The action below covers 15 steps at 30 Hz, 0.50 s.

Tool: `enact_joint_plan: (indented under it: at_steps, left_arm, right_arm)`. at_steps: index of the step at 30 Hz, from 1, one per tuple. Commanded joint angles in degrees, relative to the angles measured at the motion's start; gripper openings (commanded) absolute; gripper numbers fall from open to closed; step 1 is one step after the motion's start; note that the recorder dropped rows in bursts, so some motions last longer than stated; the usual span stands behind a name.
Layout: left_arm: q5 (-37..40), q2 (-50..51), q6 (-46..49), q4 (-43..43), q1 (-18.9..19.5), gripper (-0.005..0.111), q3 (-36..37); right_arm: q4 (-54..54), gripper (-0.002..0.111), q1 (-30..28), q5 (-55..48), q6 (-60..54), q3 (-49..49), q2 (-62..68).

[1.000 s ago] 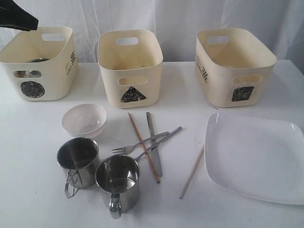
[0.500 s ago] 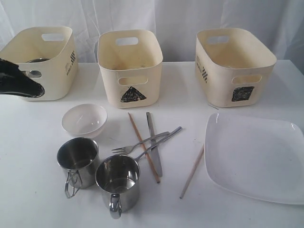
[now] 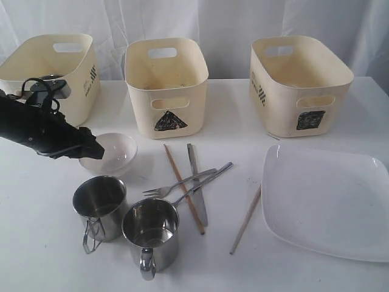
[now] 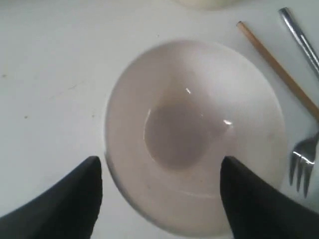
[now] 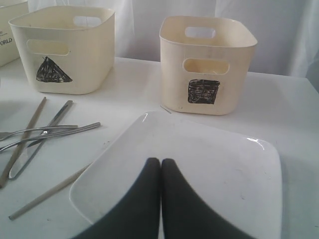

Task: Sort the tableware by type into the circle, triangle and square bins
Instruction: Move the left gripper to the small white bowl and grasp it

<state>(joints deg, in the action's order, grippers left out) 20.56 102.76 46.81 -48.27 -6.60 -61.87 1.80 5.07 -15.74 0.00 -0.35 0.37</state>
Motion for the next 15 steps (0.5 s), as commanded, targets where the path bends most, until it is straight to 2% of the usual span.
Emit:
enact_joint_plan:
  at_steps: [1, 13, 15]
  left_arm:
    - [-1.6, 0.0, -0.3, 1.5, -0.3, 0.069, 0.1]
    - [-4.7, 5.4, -0.6, 1.6, -0.5, 0.069, -1.0]
    - [-4.6, 6.6, -0.6, 0.5, -0.5, 0.067, -1.6]
  right_arm:
    - [-0.1, 0.0, 0.1, 0.8, -0.3, 0.4, -0.4]
    - [-0.1, 0.0, 0.1, 0.8, -0.3, 0.4, -0.4]
    - [-0.1, 0.0, 0.1, 0.8, -0.3, 0.4, -0.4]
